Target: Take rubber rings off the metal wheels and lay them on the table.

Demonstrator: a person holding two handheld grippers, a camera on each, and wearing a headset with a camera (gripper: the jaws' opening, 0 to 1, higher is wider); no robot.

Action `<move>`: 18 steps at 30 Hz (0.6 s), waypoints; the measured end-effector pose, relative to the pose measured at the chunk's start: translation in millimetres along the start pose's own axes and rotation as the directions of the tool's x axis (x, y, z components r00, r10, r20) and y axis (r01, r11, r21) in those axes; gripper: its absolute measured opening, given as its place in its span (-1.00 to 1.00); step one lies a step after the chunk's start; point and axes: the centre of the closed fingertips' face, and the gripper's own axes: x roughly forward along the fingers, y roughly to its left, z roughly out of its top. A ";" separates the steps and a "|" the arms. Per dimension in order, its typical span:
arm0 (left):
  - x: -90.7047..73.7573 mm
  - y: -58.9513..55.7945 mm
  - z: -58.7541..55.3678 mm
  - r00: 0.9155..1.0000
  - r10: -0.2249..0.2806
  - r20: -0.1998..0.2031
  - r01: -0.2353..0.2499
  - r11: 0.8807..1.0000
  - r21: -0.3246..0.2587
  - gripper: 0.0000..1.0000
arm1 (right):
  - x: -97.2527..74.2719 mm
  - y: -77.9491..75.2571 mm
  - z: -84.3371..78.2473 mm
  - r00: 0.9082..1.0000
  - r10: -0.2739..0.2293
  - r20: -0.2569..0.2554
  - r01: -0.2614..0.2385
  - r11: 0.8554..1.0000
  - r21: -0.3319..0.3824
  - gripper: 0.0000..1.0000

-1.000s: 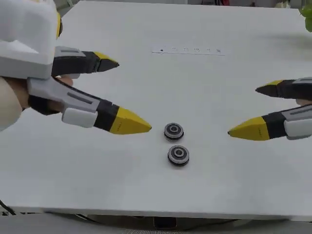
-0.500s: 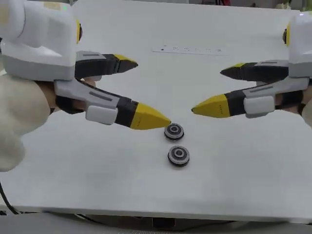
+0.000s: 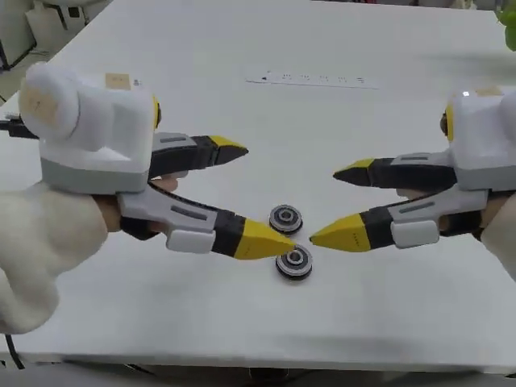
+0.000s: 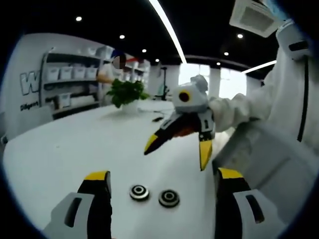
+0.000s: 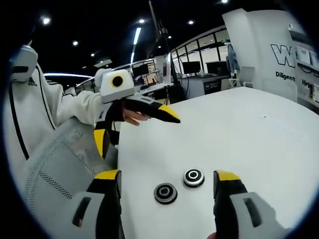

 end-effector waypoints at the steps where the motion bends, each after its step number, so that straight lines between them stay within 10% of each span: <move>1: 1.4 0.0 -0.9 1.000 -0.004 0.003 0.004 1.000 -0.001 0.75 | 1.2 0.1 -2.3 1.000 0.003 -0.007 -0.003 1.000 -0.004 0.40; 18: 29.0 -11.4 -40.8 0.996 -0.062 -0.068 0.061 0.998 -0.022 0.21 | 27.9 17.6 -54.6 0.986 0.072 -0.149 -0.077 0.997 -0.032 -0.18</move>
